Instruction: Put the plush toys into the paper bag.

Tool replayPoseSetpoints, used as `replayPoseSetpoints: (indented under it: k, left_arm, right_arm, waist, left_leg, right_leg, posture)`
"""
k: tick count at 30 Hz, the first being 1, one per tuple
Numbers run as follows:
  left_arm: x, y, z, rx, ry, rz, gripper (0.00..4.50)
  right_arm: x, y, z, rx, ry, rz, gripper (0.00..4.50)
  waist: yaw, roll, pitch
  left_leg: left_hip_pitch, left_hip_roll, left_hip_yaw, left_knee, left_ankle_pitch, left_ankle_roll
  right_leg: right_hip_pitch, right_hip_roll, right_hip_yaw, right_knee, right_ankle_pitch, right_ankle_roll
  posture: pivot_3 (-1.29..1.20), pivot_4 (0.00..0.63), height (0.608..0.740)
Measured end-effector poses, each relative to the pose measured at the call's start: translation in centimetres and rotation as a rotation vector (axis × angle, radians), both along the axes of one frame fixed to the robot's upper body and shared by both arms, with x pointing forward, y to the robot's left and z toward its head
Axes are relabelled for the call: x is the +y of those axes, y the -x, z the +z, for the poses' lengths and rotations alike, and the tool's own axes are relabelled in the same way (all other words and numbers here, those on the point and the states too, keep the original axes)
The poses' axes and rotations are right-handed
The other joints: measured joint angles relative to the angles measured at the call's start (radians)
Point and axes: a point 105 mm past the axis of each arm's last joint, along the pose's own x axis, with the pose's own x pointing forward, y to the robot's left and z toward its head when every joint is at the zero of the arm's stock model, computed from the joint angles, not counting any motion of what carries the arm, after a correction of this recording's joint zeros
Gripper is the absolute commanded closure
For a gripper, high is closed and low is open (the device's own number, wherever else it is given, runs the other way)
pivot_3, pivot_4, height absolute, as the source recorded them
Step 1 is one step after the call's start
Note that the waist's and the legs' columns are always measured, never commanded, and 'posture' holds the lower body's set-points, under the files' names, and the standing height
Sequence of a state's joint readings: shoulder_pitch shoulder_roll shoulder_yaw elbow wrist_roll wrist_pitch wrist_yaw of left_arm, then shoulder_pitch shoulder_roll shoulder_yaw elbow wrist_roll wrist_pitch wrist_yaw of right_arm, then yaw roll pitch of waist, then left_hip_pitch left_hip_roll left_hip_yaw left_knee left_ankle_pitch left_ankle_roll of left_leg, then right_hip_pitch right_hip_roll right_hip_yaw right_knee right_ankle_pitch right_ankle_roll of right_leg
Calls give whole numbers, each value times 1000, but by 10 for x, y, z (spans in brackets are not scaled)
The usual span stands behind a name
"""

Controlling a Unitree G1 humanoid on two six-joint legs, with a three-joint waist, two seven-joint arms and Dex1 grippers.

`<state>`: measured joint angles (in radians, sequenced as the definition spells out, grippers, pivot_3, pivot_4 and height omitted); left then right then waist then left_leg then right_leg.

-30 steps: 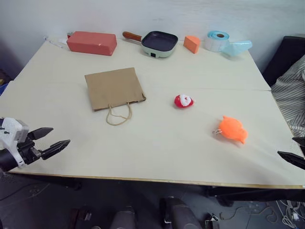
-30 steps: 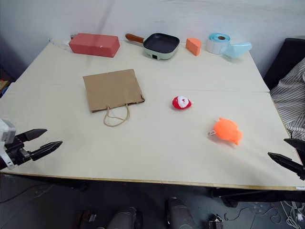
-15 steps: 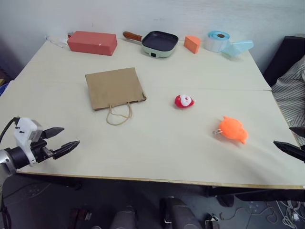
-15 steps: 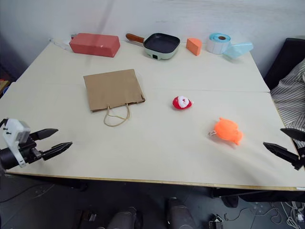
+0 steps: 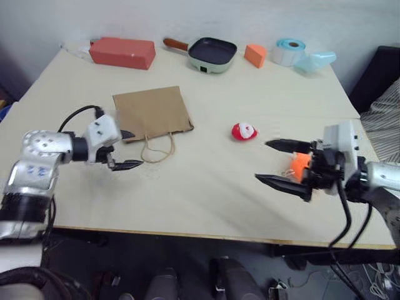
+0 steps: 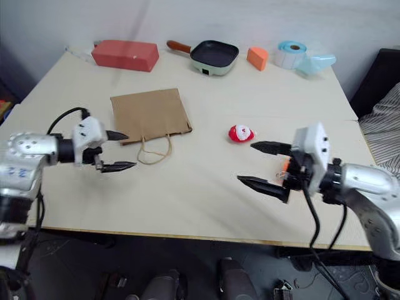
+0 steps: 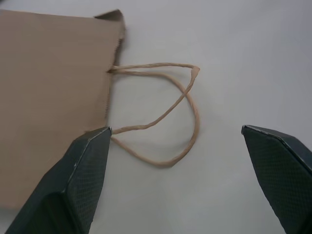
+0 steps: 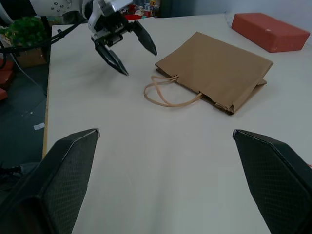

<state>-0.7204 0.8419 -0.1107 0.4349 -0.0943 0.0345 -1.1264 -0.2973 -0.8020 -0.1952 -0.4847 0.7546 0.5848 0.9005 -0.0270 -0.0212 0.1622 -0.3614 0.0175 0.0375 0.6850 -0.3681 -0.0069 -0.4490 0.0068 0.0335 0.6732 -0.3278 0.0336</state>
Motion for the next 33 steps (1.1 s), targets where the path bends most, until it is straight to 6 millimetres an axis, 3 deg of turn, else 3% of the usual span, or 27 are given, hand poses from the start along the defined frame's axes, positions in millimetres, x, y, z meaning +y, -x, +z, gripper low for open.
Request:
replayPoseSetpoints:
  k: [2,5,8,13,17,20,23,29,31,33]
  left_arm:
    - [-8,-10,-7,-6,-31,-25,24]
    - [-17,-24,-8,-34,-33,-29,646]
    - [-25,-29,-10,-65,-51,-71,1574]
    - [-22,-29,-27,0,-55,-65,3164]
    - [-23,-32,-21,50,-27,-50,4450]
    - [-30,-30,-12,119,77,-46,4482]
    - [-40,-31,10,216,262,-9,4482]
    - [-74,-1,80,445,621,-67,4482]
    - [-89,9,88,462,661,-85,4495]
    - [-101,20,80,462,650,-95,4500]
  right_arm:
    - [6,-4,-1,-9,-16,-4,0]
    - [10,-8,-2,-11,-42,-18,0]
    - [13,-11,-11,3,-28,-37,0]
    - [13,-17,-12,-3,-53,-89,0]
    - [14,-18,-14,-5,-43,-94,0]
    - [14,-19,-18,5,-50,-107,0]
    - [14,-16,-22,19,-50,-109,0]
    - [23,-19,-26,29,-119,-153,0]
    - [32,-25,-27,27,-140,-183,184]
    - [41,-33,-34,45,-145,-204,625]
  waist:
    - [1,-1,0]
    - [0,-1,-1]
    - [-3,-1,-1]
    - [-5,-1,-1]
    - [-3,-1,-1]
    - [-2,-1,-1]
    - [-2,-2,-1]
    - [-10,-2,-1]
    - [-11,-1,-1]
    - [-14,-1,-1]
  left_leg:
    - [0,0,0,1,0,0]
    - [-4,0,0,2,0,0]
    - [-10,0,1,7,0,0]
    - [-10,0,1,11,0,0]
    - [-10,-1,1,13,0,0]
    - [-10,-1,1,13,0,0]
    - [-12,-1,0,14,0,0]
    - [-11,0,0,14,0,0]
    - [-10,0,0,14,0,-1]
    - [-9,0,1,14,0,-1]
  right_leg:
    - [-1,0,0,1,0,0]
    - [-4,-1,0,3,0,0]
    - [-11,-1,0,8,0,0]
    - [-13,-1,0,14,0,0]
    - [-13,-1,1,16,0,0]
    - [-13,-1,1,16,0,0]
    - [-13,-1,0,16,0,0]
    - [-14,-1,1,19,0,0]
    - [-13,-1,2,20,0,0]
    - [-13,-1,3,21,0,0]
  posture:
    - [0,150,740]
    - [0,150,740]
    - [0,150,740]
    - [0,150,740]
    - [0,150,740]
    - [0,150,740]
    - [0,150,740]
    - [0,150,740]
    - [0,150,740]
    - [0,150,740]
